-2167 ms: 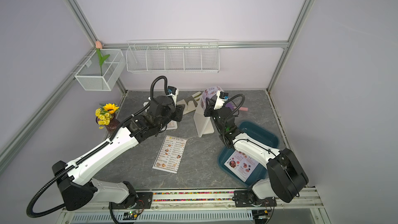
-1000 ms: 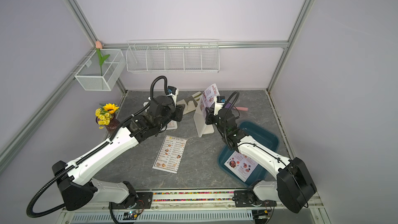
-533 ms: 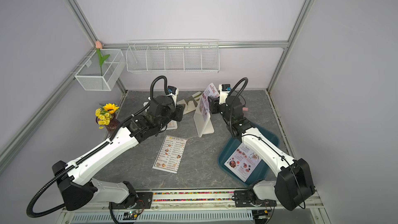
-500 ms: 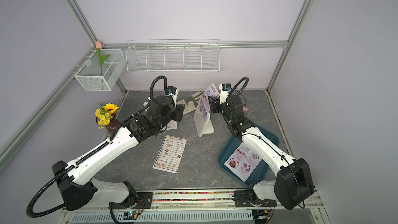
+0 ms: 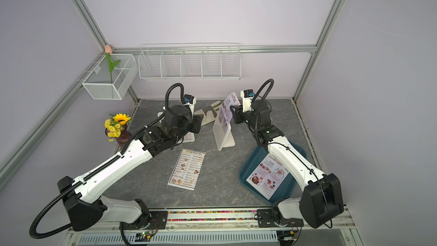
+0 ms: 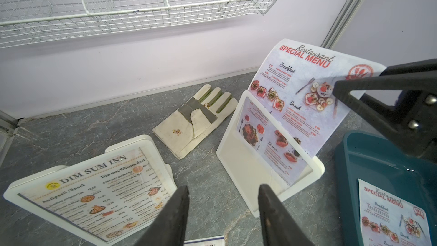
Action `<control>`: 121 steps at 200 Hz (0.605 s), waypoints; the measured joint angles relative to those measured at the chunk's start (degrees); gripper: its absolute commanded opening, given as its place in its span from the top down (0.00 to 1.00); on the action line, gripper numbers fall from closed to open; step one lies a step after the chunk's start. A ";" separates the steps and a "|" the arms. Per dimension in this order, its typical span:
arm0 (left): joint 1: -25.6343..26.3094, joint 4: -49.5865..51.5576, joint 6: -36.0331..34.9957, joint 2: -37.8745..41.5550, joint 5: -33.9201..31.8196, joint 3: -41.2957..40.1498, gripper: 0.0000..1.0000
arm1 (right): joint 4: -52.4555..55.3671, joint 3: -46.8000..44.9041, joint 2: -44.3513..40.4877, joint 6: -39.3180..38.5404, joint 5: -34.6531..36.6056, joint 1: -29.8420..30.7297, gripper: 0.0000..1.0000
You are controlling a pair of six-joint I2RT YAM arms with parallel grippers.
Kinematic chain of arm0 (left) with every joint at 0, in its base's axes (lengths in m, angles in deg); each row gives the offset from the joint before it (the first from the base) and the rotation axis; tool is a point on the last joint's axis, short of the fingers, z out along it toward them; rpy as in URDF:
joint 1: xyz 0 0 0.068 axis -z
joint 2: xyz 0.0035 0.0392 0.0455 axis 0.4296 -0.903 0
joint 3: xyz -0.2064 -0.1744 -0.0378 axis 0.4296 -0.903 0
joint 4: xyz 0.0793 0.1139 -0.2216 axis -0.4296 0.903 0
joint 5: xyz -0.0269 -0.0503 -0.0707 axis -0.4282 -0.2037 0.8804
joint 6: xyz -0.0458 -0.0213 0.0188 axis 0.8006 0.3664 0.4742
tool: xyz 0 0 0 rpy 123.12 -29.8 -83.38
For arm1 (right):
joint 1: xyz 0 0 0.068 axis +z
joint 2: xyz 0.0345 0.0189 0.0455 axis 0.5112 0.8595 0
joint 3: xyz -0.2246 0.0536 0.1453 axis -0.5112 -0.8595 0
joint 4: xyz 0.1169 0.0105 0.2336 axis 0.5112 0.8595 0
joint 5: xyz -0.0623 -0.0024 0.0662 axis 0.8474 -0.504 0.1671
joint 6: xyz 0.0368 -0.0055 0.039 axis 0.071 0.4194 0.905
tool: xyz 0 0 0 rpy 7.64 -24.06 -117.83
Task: Replace the menus in the menu holders
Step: Insert the menu into the menu holder.
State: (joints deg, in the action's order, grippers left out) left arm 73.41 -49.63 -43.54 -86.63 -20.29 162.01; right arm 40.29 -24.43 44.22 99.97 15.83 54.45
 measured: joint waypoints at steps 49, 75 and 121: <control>0.00 0.00 0.02 -0.04 0.00 0.00 0.50 | 2.05 1.60 0.13 -0.68 -0.76 -0.59 0.85; 0.00 0.00 0.02 -0.04 -0.02 0.00 0.50 | 2.45 1.90 0.44 -0.72 -1.75 -0.63 0.89; 0.00 0.00 0.02 -0.04 -0.02 0.00 0.50 | 3.72 1.81 0.42 -0.55 -3.17 -0.63 0.88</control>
State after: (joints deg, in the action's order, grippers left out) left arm 73.41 -49.63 -43.52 -86.67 -20.31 162.01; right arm 44.01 -22.61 44.63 99.42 12.66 53.81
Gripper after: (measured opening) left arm 0.499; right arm 0.115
